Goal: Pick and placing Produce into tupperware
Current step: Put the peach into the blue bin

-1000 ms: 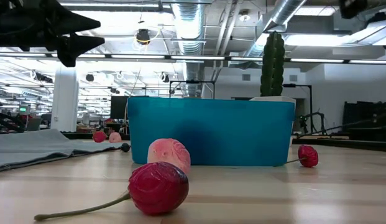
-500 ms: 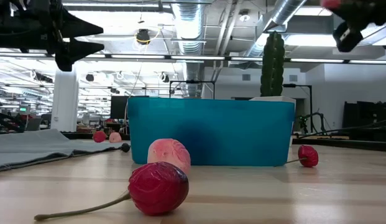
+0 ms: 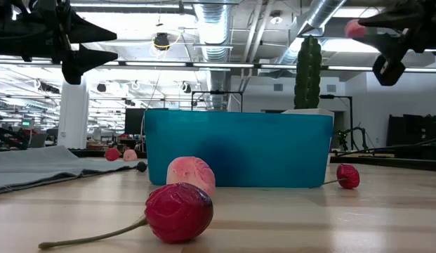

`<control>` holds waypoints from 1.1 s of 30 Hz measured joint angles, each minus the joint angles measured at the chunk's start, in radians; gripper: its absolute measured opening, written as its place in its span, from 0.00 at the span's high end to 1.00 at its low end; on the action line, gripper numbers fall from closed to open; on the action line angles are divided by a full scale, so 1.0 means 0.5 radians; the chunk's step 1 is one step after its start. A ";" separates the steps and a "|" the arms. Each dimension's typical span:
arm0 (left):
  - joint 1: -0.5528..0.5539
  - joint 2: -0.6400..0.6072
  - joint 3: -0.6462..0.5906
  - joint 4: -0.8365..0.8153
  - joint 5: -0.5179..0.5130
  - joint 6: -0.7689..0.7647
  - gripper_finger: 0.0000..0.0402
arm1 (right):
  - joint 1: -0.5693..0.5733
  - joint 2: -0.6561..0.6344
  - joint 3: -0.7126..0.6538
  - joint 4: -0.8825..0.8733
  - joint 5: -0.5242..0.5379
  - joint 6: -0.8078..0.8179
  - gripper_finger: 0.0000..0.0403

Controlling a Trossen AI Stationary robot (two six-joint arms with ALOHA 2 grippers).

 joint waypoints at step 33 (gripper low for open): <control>0.000 0.000 0.000 -0.078 -0.021 0.072 0.40 | 0.002 0.381 -0.008 -0.077 0.364 -1.171 0.69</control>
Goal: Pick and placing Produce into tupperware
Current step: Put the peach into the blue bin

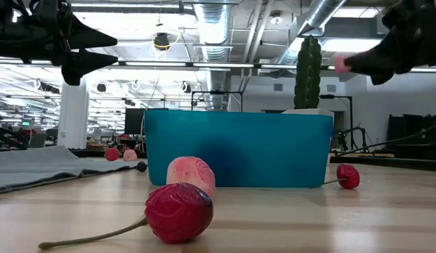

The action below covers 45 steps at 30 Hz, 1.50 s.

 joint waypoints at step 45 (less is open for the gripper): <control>0.000 0.000 0.000 -0.034 0.000 -0.004 0.40 | 0.132 2.193 0.916 0.555 -0.593 0.688 0.69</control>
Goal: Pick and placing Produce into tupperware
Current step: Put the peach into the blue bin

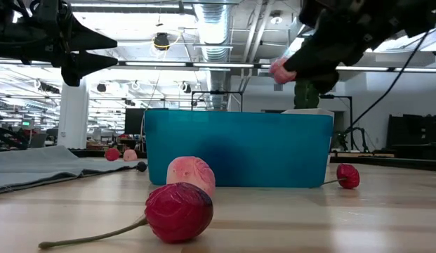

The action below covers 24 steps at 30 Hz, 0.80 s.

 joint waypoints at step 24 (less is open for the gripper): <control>0.001 0.001 0.000 -0.003 0.000 -0.002 0.40 | -0.095 0.604 0.469 -0.349 -0.153 0.072 0.58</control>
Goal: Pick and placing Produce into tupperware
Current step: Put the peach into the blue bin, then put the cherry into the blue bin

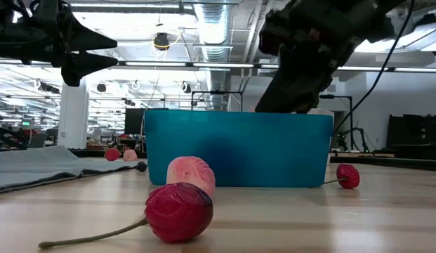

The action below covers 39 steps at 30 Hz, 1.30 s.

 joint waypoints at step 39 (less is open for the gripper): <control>-0.001 -0.001 -0.002 -0.005 -0.011 -0.080 0.40 | 0.167 -1.117 -0.005 0.056 0.128 -0.647 0.53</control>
